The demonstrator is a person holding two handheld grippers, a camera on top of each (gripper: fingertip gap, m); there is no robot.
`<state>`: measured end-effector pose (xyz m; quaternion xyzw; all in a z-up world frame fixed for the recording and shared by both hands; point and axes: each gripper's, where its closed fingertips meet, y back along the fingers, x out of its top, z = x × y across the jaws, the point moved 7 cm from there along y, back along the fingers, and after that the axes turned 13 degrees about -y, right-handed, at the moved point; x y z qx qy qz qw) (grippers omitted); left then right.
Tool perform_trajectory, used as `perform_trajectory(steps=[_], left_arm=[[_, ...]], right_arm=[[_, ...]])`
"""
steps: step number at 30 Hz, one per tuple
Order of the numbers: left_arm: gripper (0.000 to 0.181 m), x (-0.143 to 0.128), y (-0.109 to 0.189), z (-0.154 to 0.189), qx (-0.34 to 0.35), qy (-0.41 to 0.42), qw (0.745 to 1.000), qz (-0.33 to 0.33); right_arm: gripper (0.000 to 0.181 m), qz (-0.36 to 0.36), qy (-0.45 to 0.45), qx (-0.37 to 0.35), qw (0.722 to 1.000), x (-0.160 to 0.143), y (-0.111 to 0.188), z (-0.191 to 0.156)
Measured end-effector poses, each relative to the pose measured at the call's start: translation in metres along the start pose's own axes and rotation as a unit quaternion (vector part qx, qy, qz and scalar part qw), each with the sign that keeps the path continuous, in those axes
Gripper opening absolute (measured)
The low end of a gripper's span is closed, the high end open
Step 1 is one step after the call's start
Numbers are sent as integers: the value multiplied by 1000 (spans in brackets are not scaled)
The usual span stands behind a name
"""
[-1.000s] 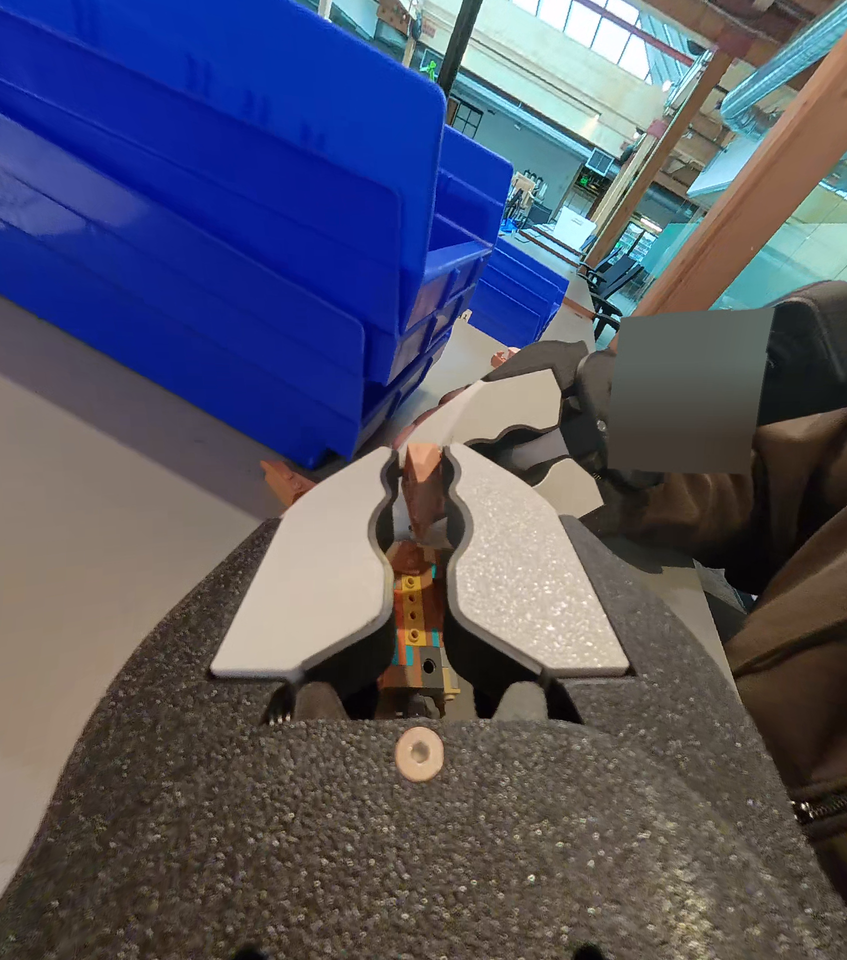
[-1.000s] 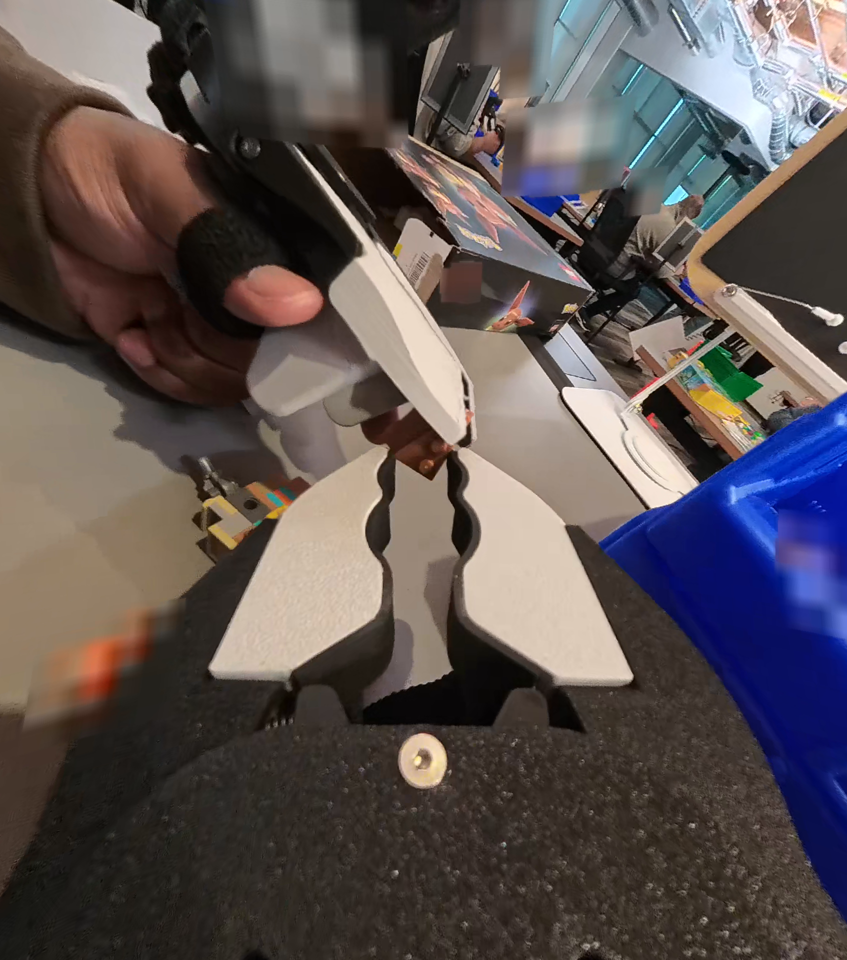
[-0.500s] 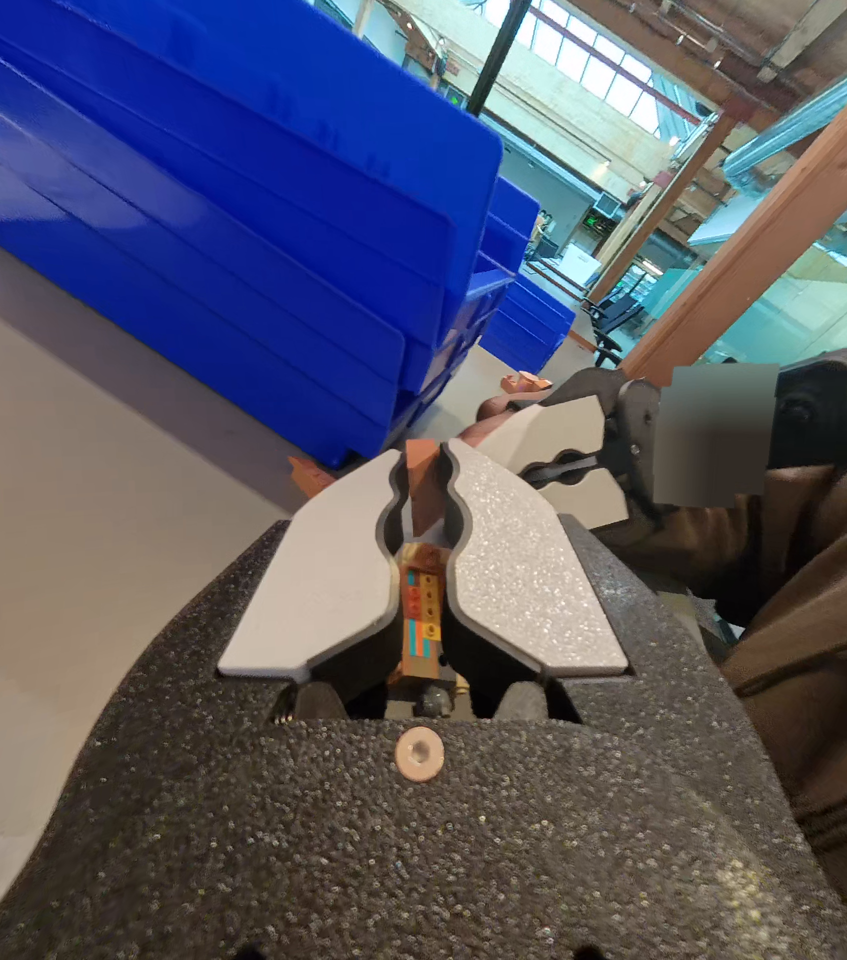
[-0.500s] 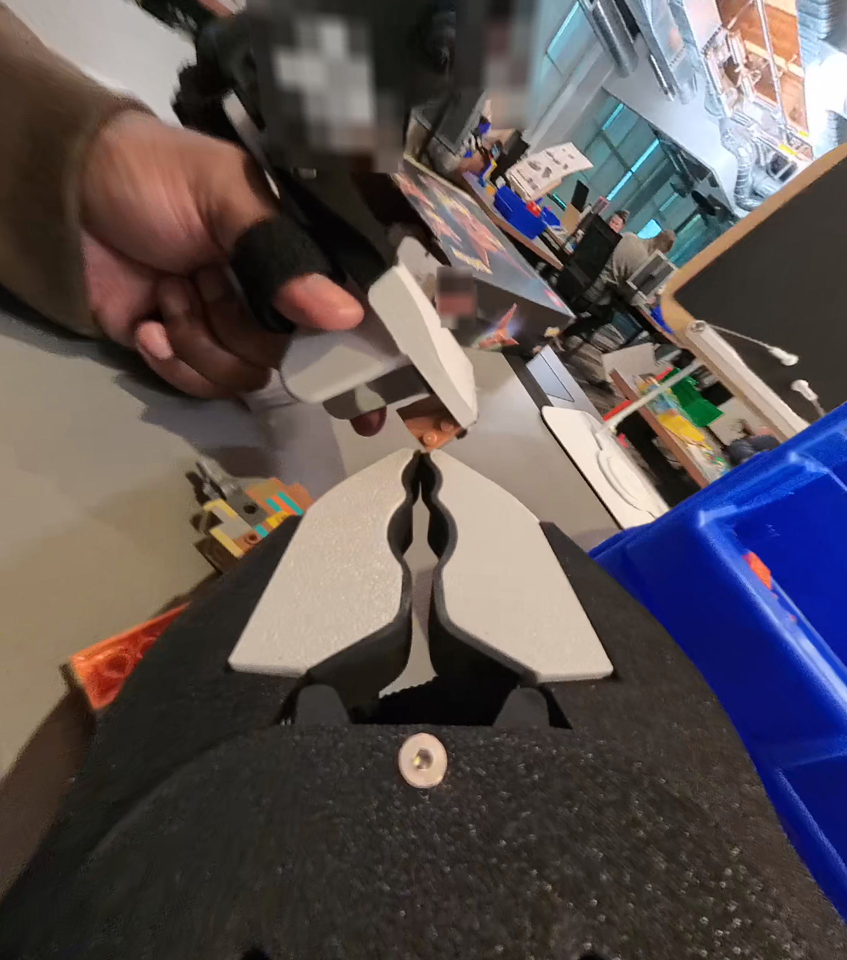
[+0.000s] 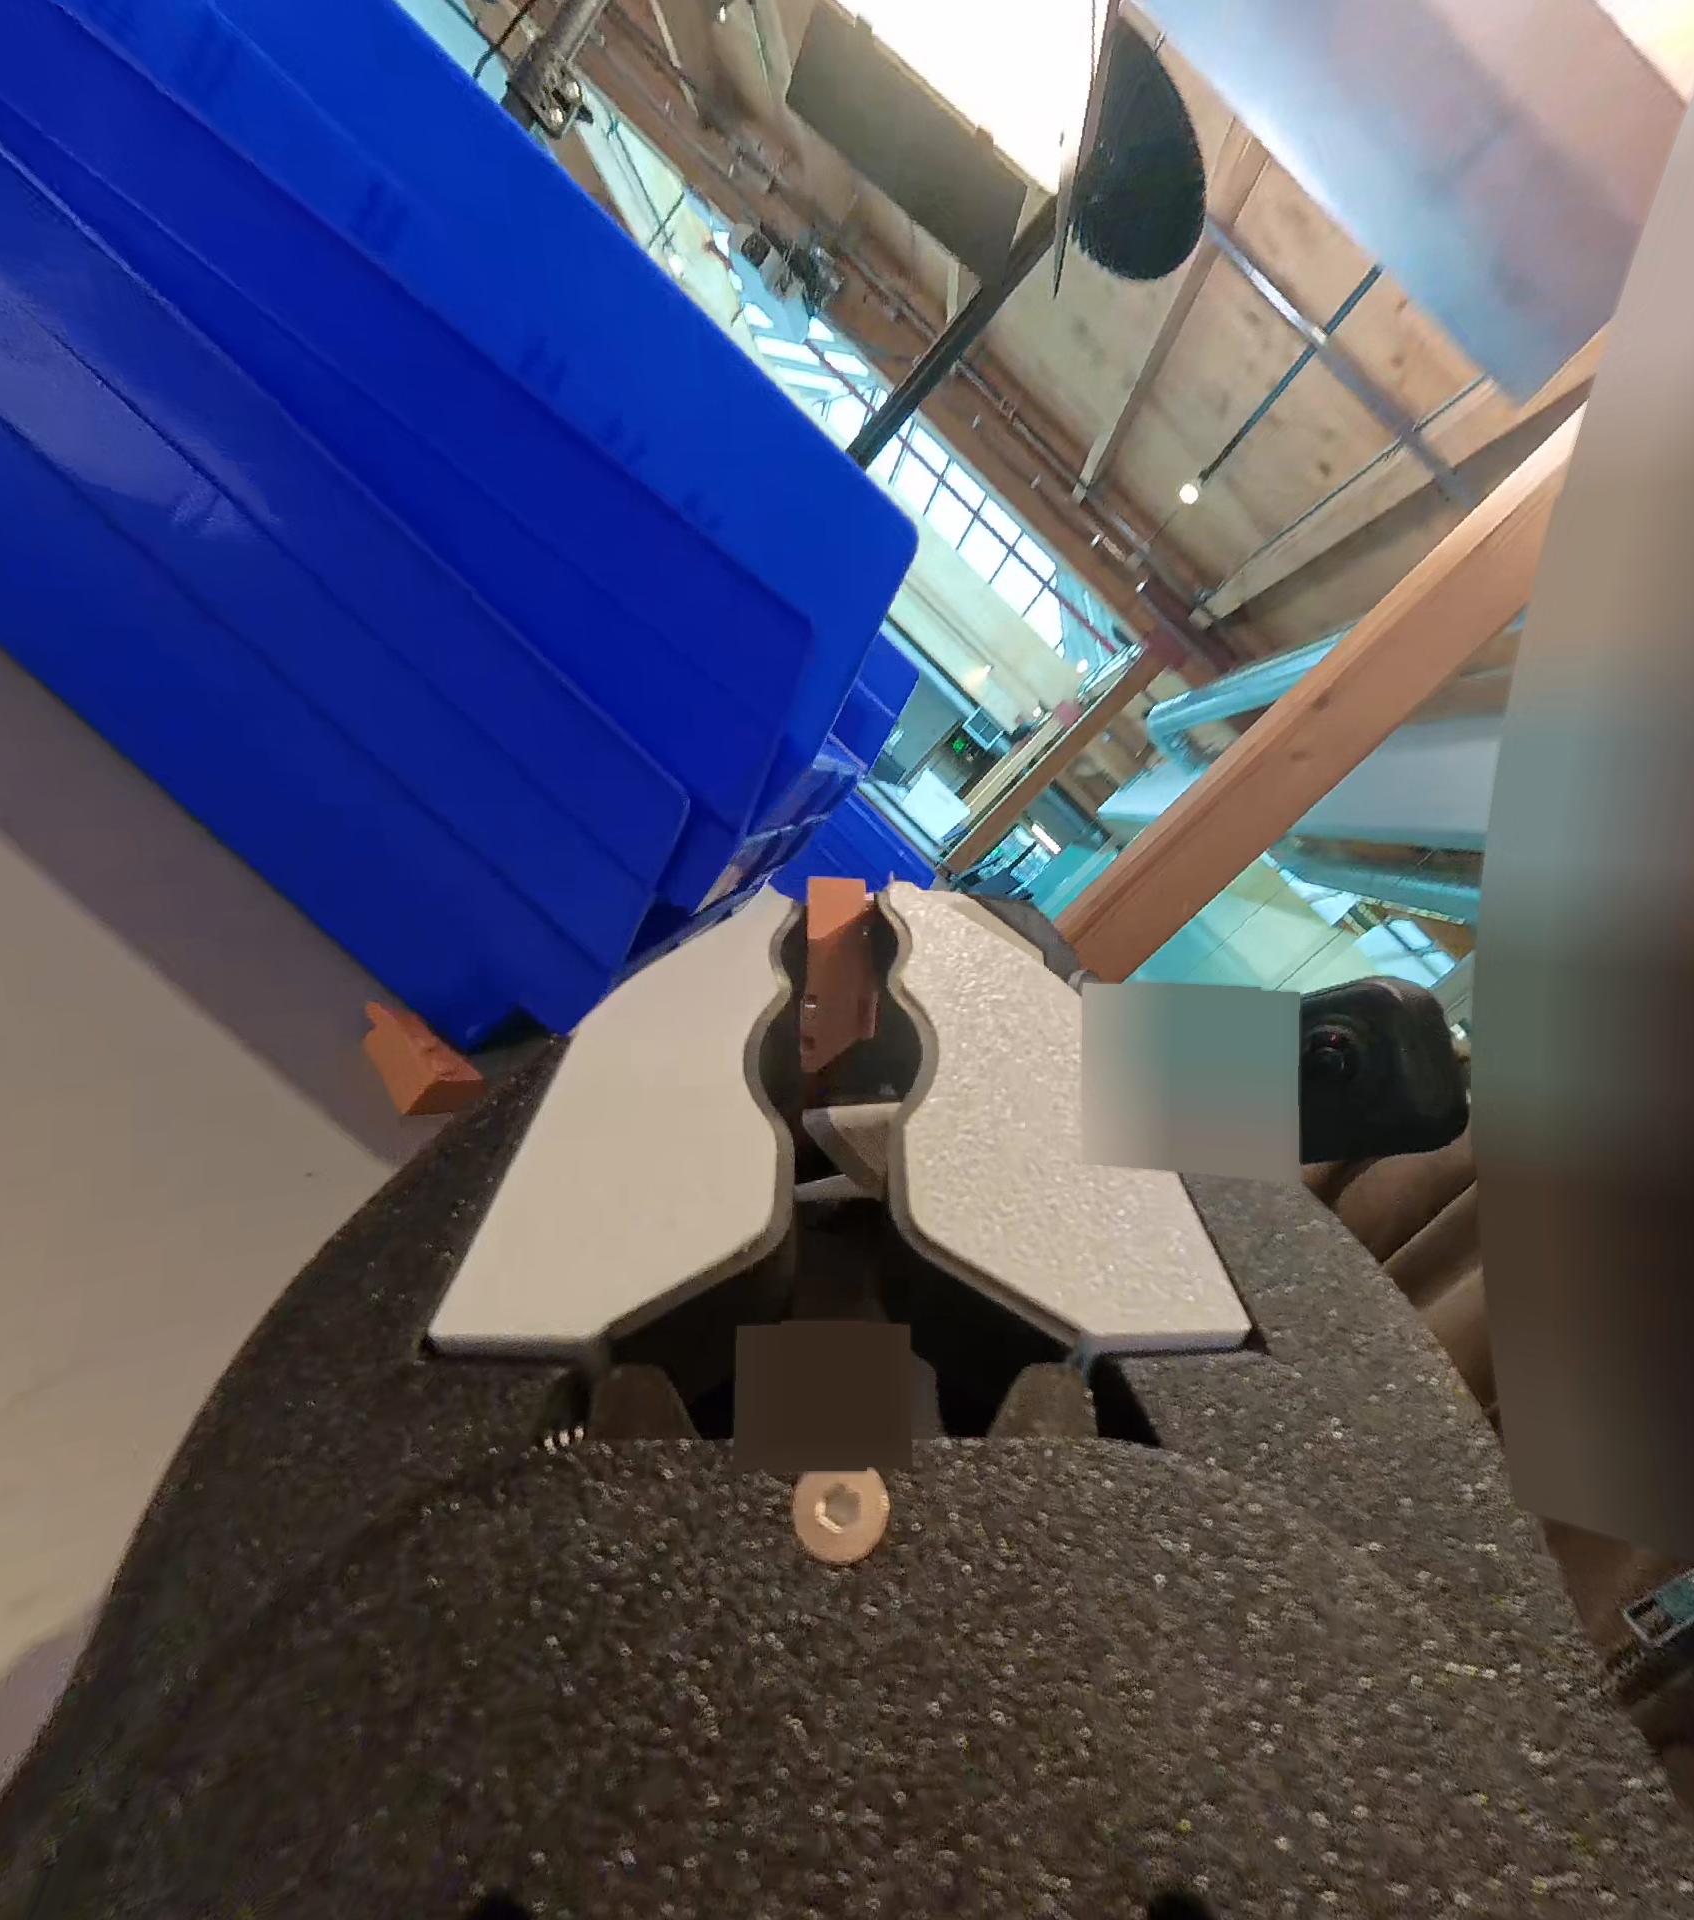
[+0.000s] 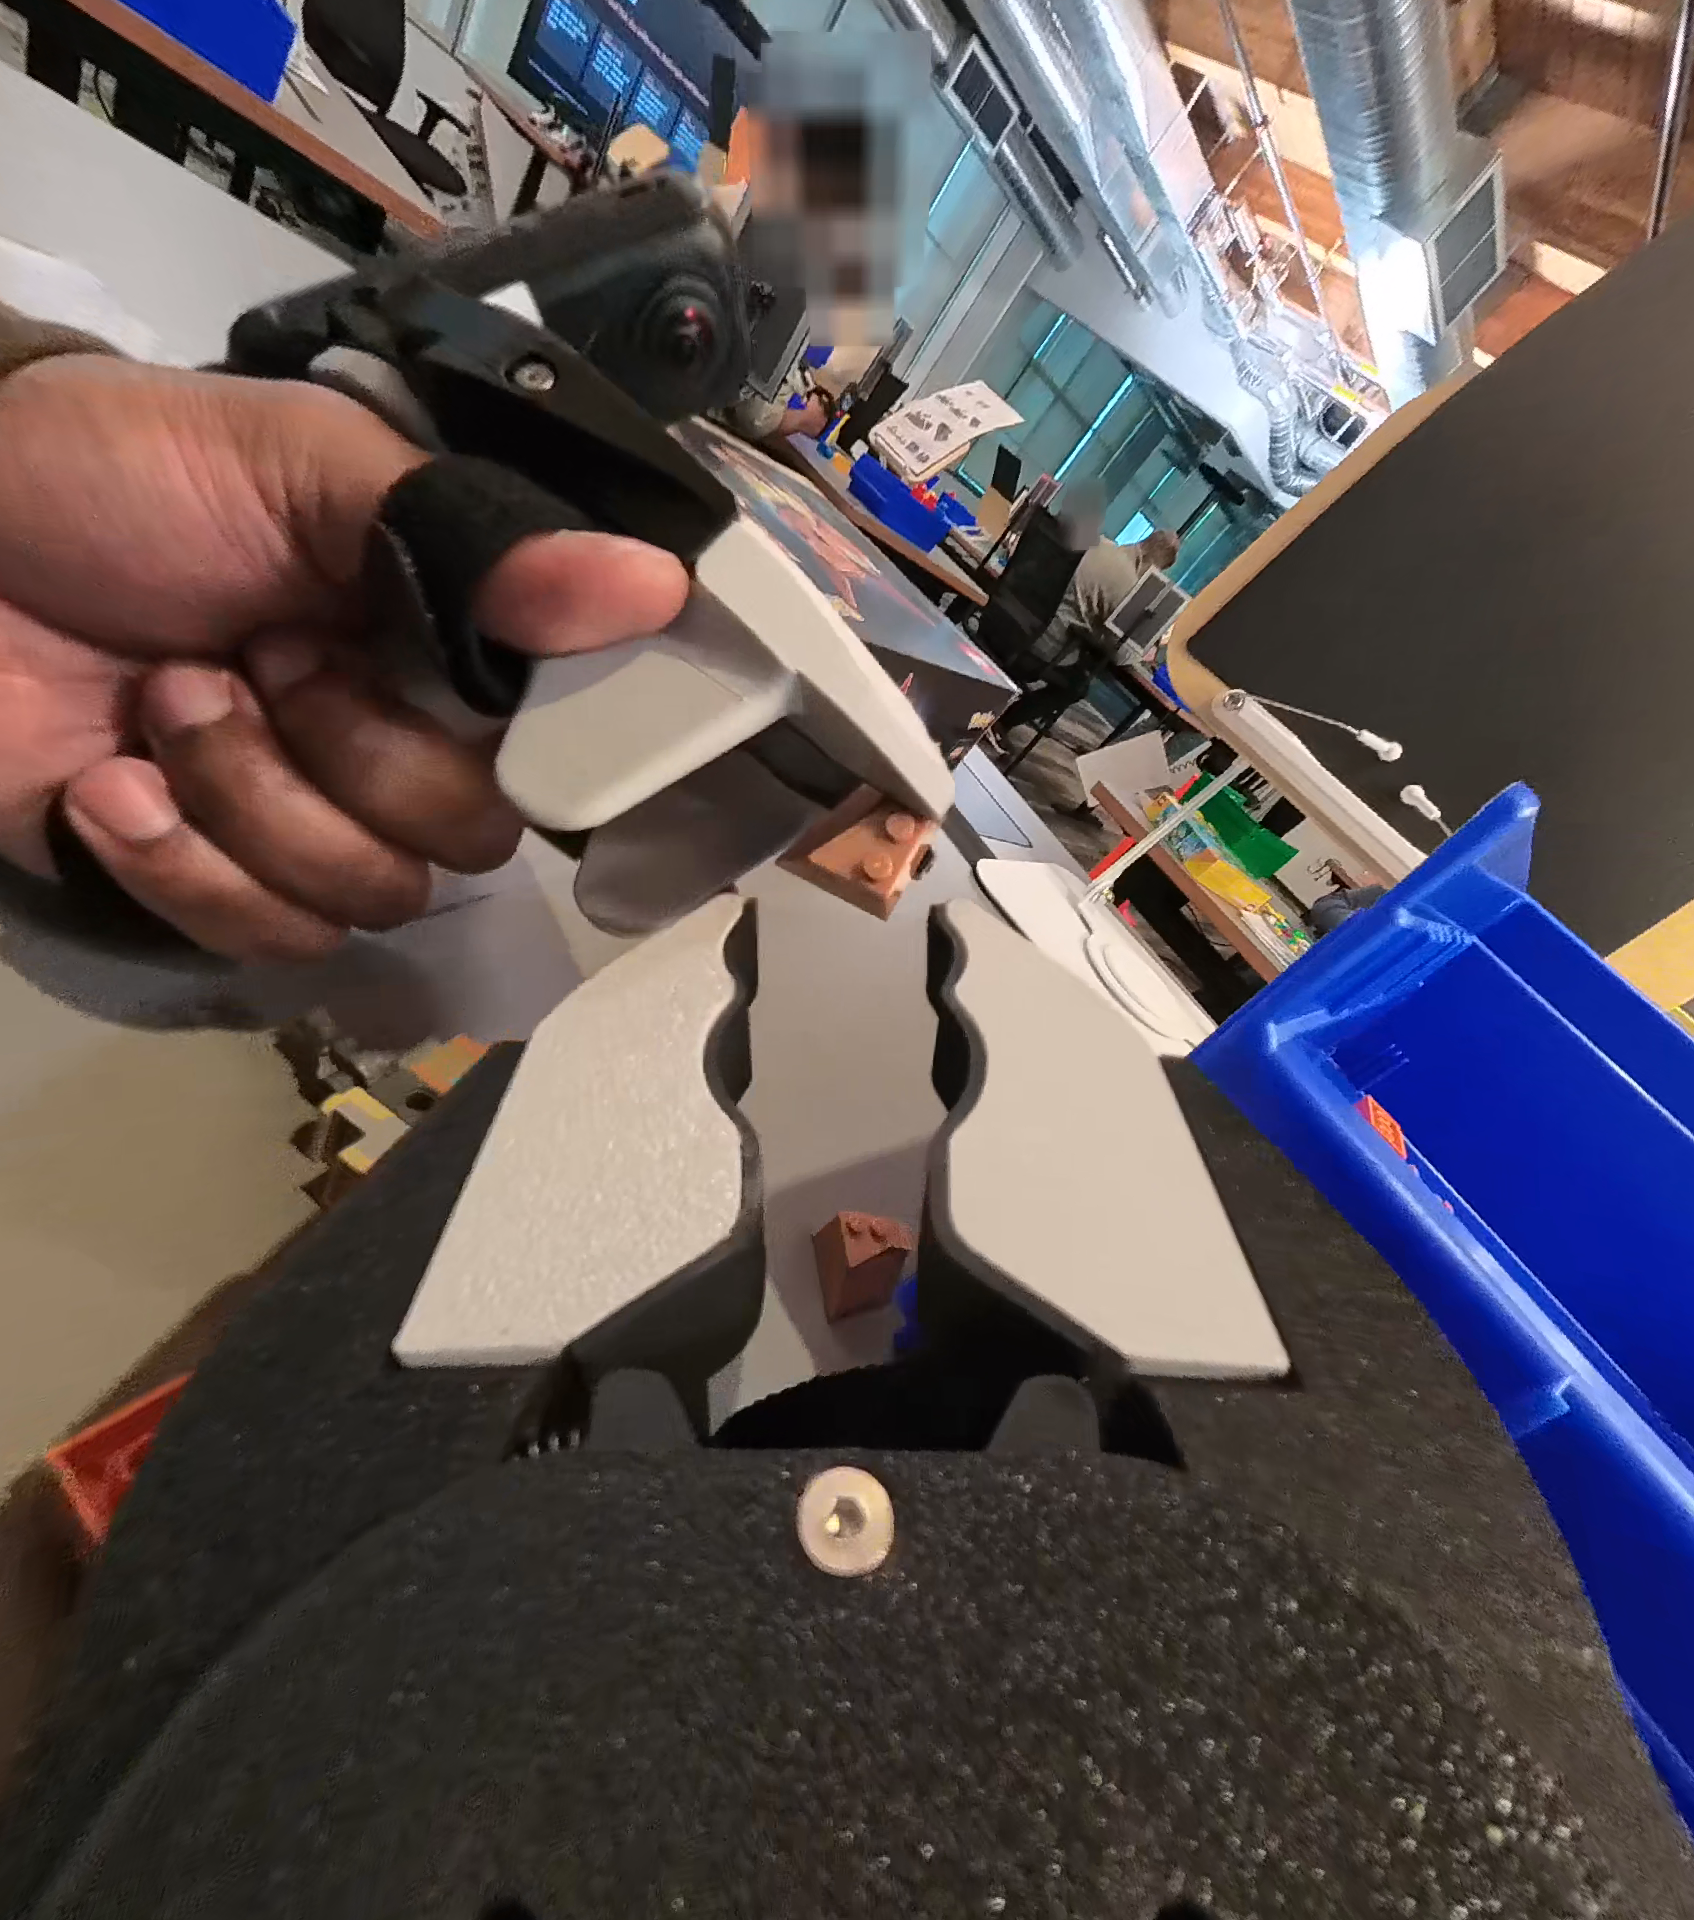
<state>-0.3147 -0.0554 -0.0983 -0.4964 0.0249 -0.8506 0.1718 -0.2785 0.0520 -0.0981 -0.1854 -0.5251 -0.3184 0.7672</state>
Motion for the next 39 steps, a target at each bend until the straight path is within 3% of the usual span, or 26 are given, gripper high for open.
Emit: perform_trajectory(steps=[12,21,27,31,39], left_arm=[[12,-9,-6,7,-54,86,992,71],[12,-13,-9,11,-93,139,981,99],[12,-5,-6,16,-60,-4,998,35],[13,0,-4,19,-39,-94,995,-4],[14,3,-2,19,-38,-113,992,-31]], right_arm=[[28,72,-57,7,996,12,9,6],[22,73,-28,-1,997,13,9,1],[20,79,-99,51,991,15,12,6],[19,82,-149,93,981,14,13,9],[17,87,-261,159,948,10,11,17]])
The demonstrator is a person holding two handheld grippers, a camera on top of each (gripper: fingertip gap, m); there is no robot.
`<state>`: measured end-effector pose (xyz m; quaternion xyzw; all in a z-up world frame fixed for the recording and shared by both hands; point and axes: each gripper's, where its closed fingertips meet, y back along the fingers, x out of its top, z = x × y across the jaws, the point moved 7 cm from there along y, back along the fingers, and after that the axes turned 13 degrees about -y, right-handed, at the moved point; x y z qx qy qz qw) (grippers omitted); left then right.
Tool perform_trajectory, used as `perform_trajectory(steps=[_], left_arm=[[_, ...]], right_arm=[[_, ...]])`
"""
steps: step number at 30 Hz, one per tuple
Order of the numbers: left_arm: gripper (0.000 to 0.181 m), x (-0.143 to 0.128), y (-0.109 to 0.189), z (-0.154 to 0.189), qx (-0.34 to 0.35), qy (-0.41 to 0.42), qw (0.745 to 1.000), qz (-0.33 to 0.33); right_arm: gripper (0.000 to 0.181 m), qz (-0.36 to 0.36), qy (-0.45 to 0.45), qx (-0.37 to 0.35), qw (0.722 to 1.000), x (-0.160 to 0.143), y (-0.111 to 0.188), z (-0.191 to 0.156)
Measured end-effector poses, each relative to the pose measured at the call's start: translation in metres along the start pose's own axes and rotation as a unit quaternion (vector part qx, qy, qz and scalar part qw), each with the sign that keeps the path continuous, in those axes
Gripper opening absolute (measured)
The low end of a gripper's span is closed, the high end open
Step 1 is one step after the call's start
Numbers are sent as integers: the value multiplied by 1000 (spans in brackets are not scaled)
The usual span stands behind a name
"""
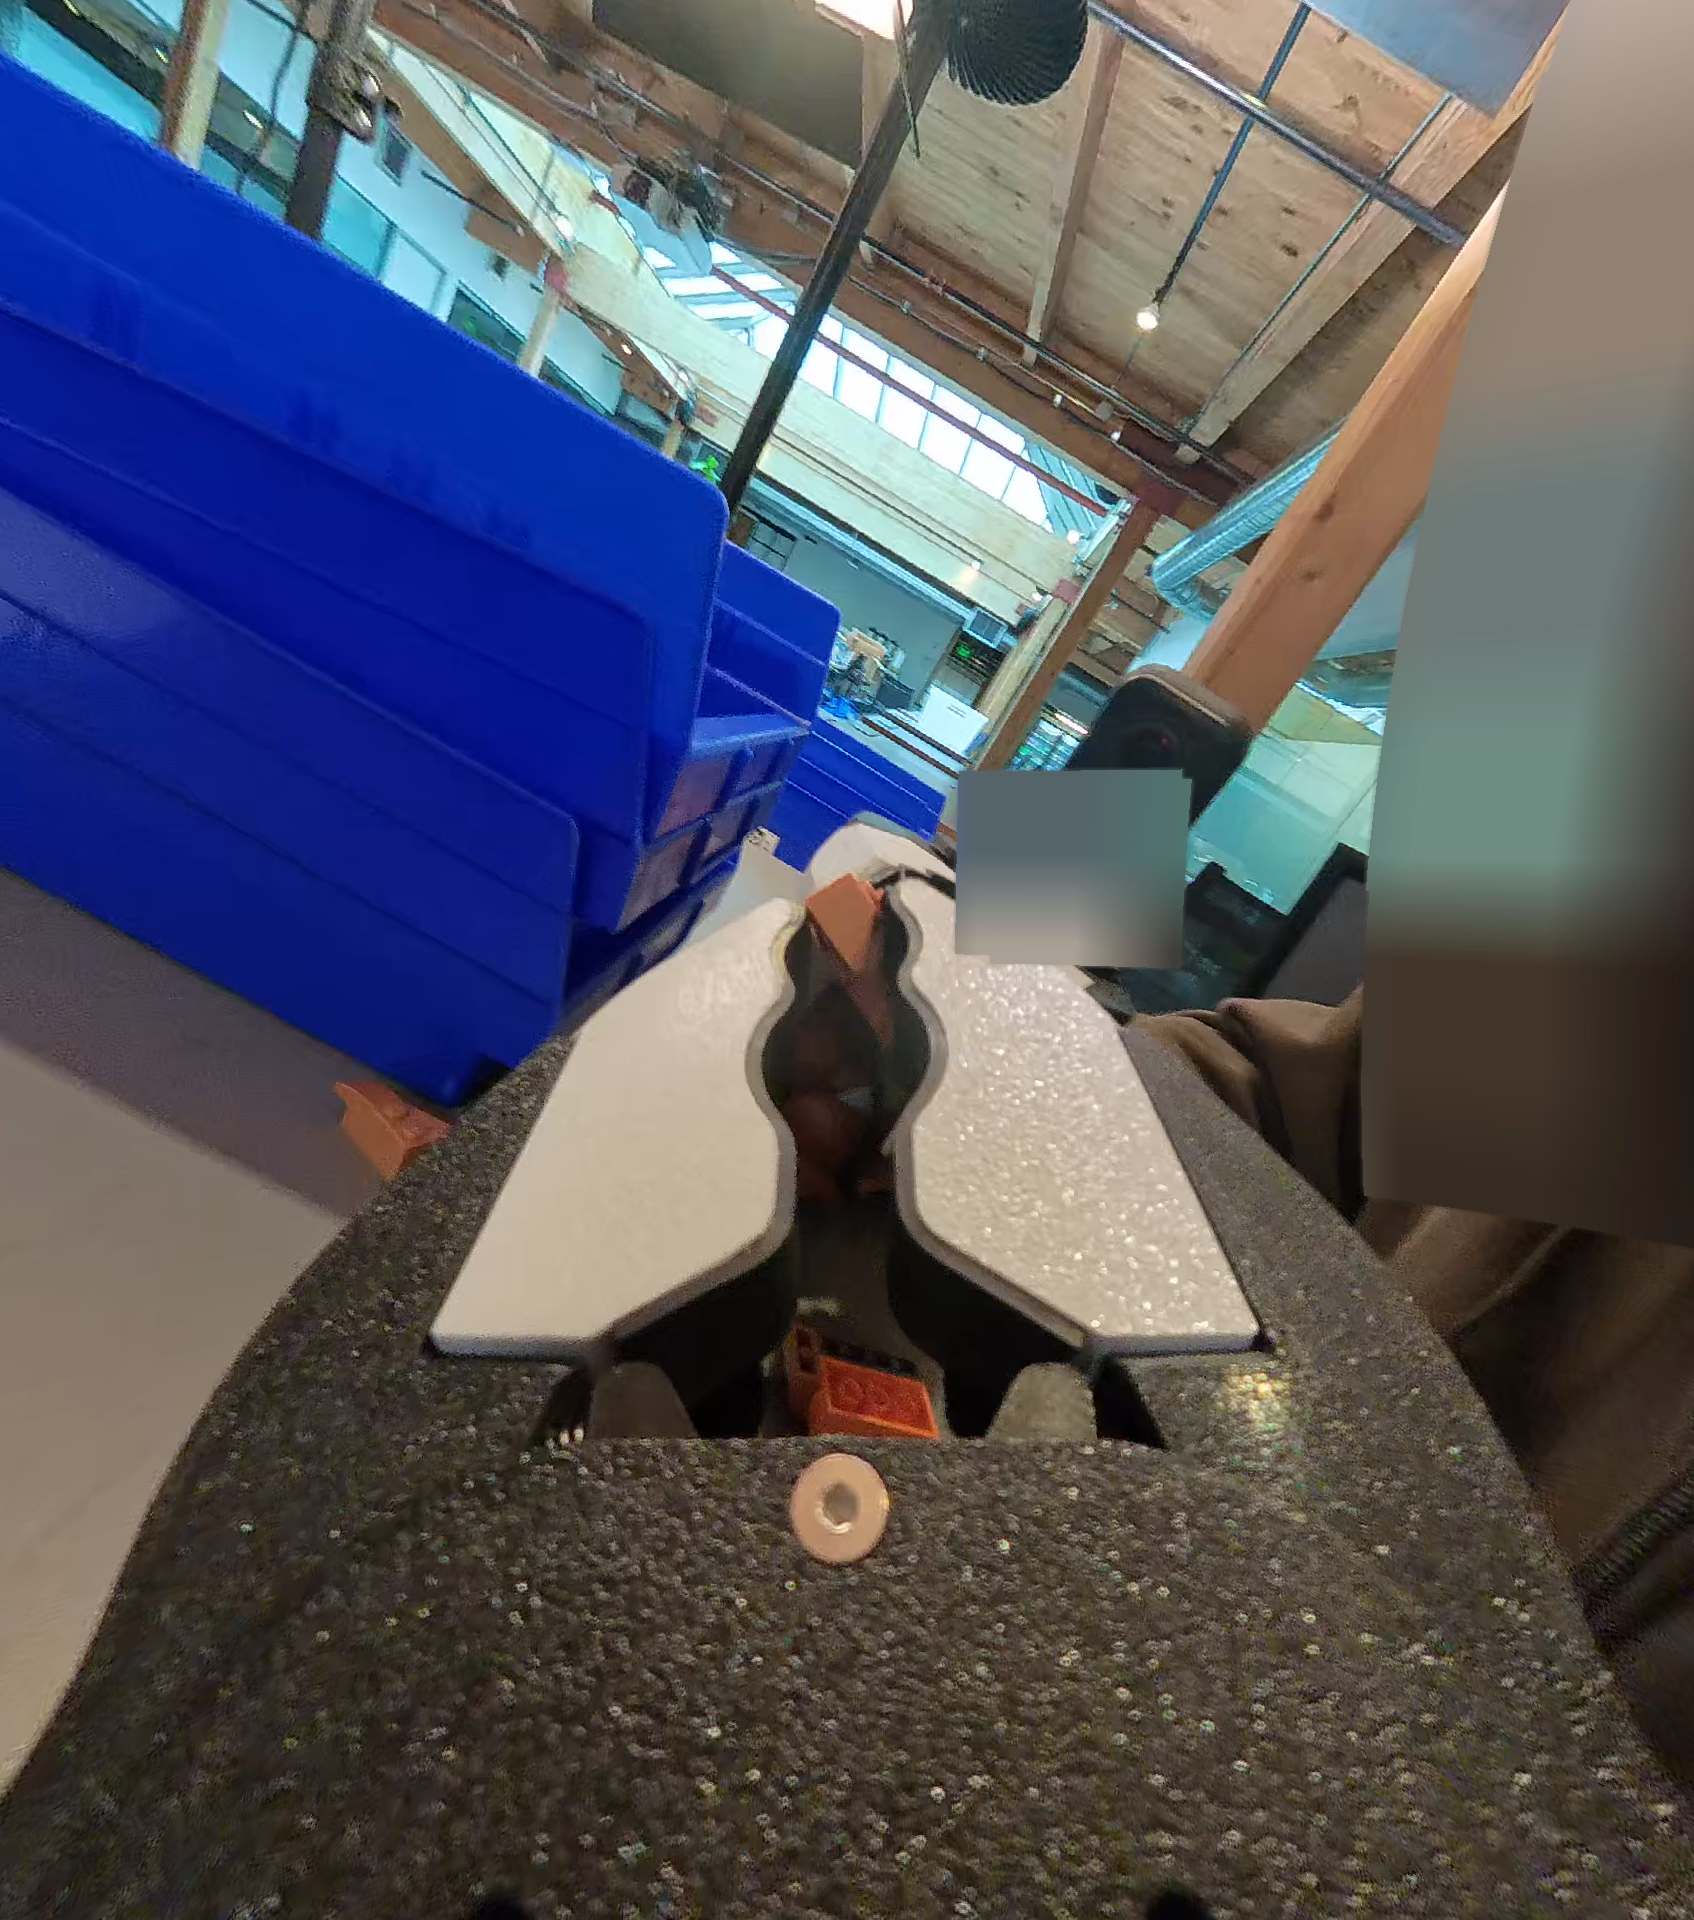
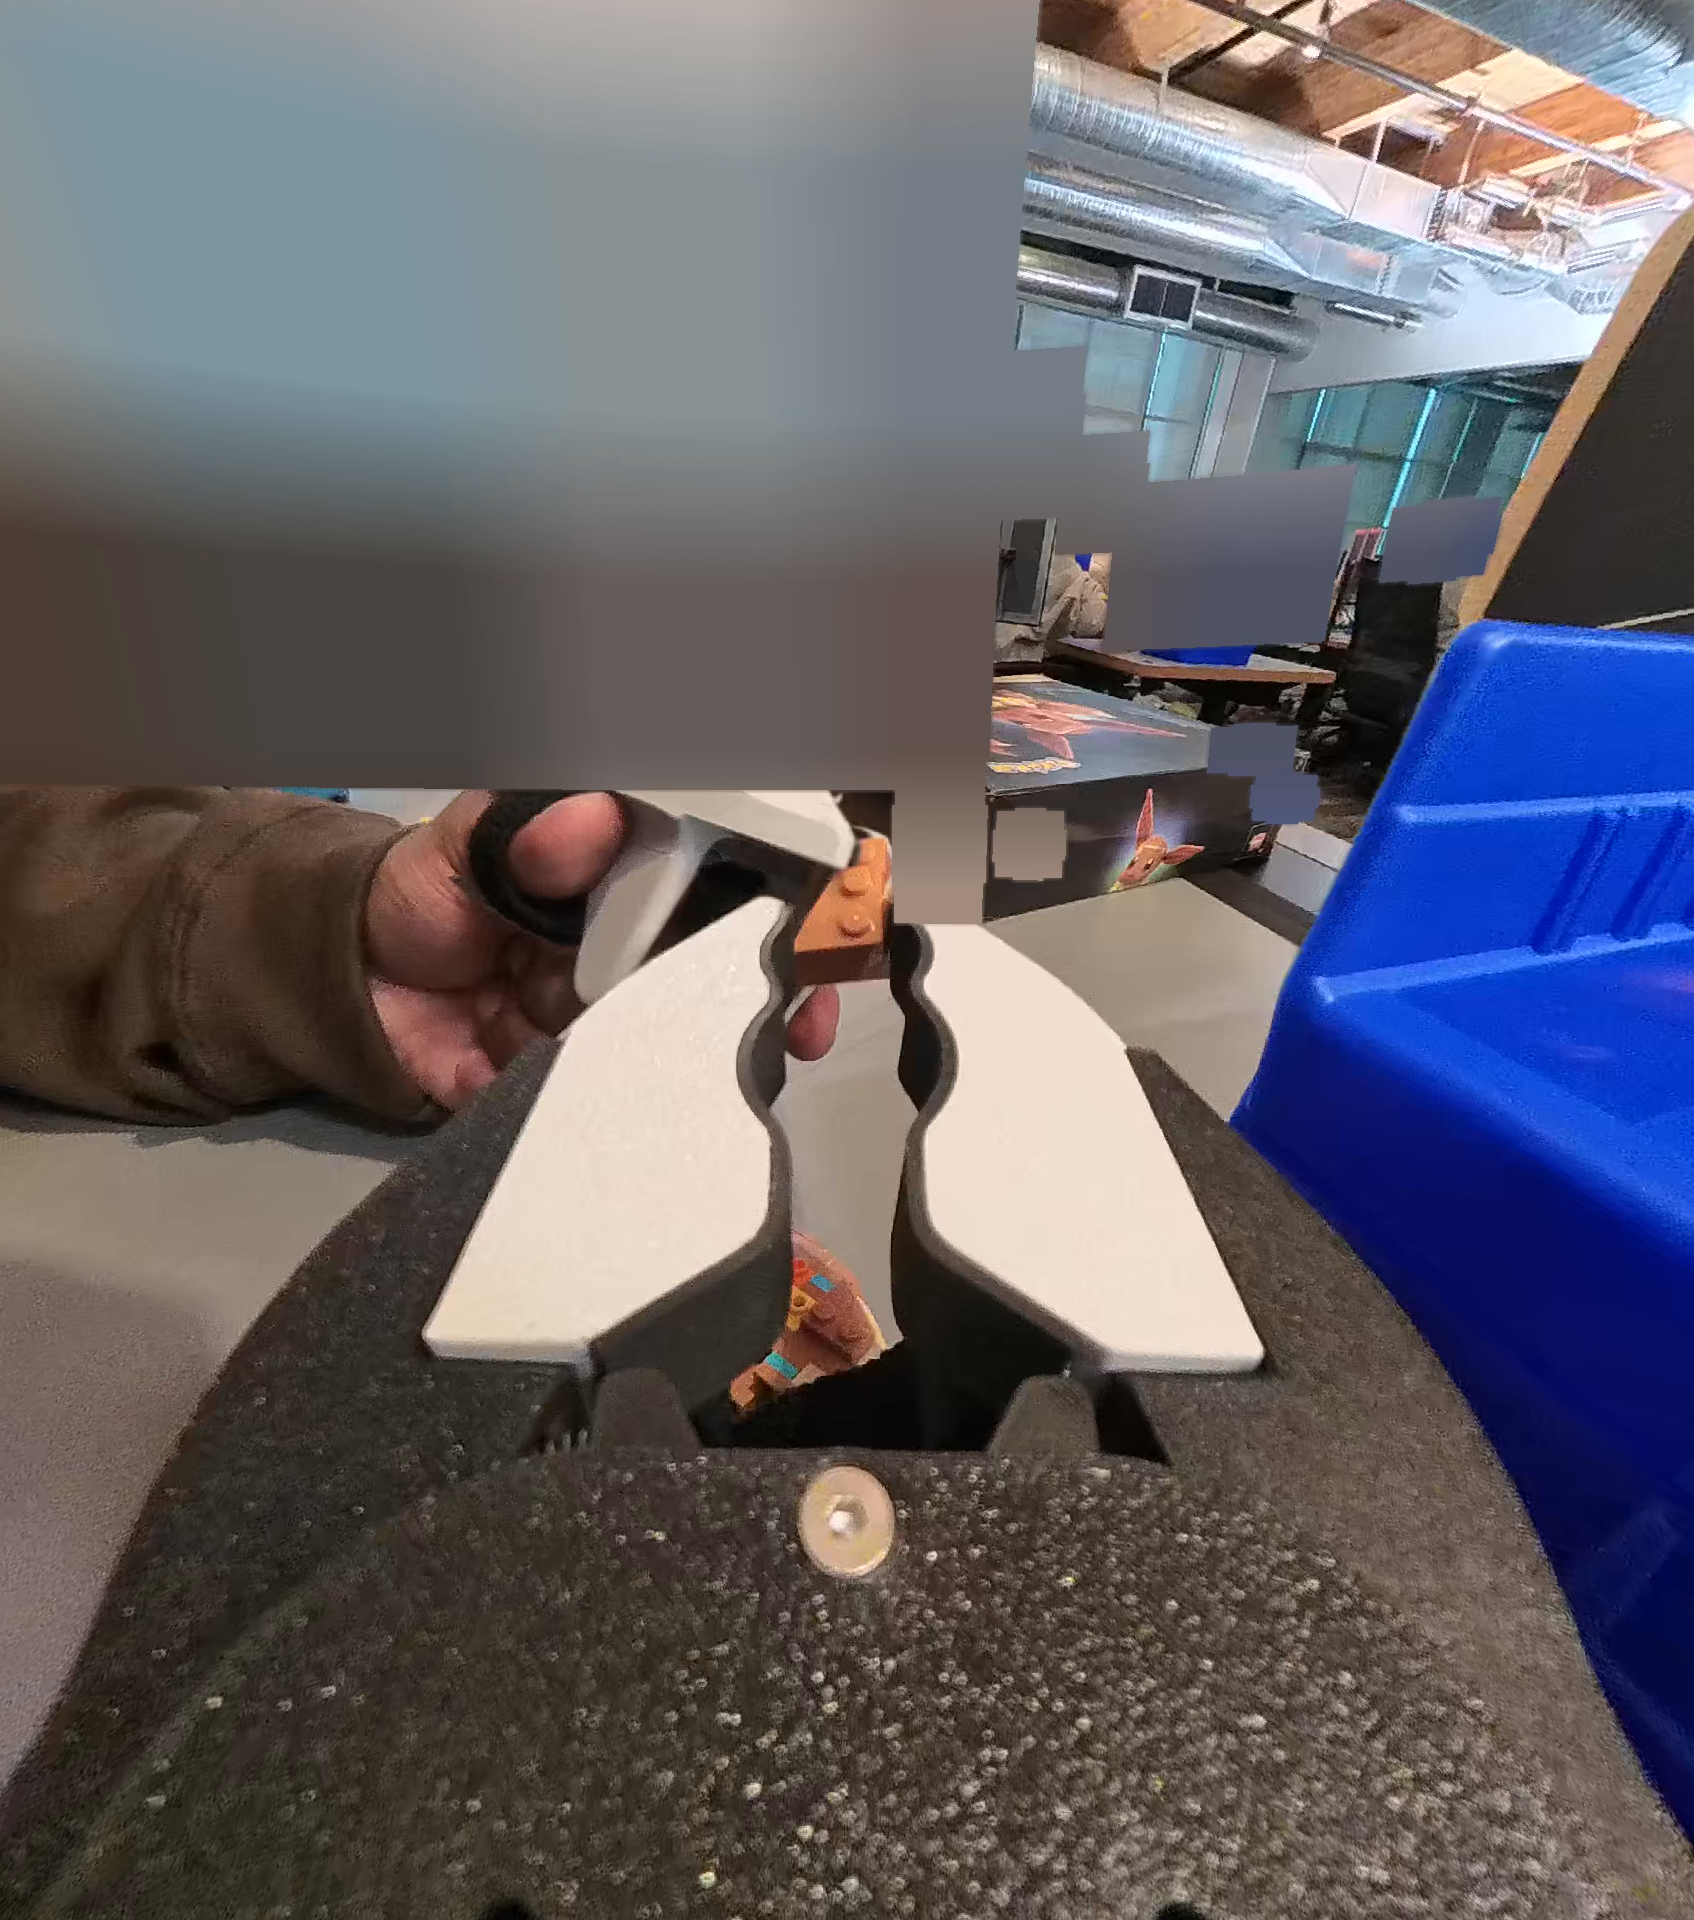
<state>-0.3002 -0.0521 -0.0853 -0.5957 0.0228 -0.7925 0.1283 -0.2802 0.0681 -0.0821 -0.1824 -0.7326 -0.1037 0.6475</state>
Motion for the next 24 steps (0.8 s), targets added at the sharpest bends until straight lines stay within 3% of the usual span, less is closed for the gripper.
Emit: perform_trajectory(steps=[4,14,24], left_arm=[[13,-1,1,-4,-17,55,998,5],[12,-2,1,-5,-15,73,997,9],[10,2,2,1,65,-102,991,-54]], right_arm=[[17,5,-11,1,1000,0,1,2],[17,3,32,-23,999,-1,0,0],[17,-28,202,-117,972,-6,-4,-6]])
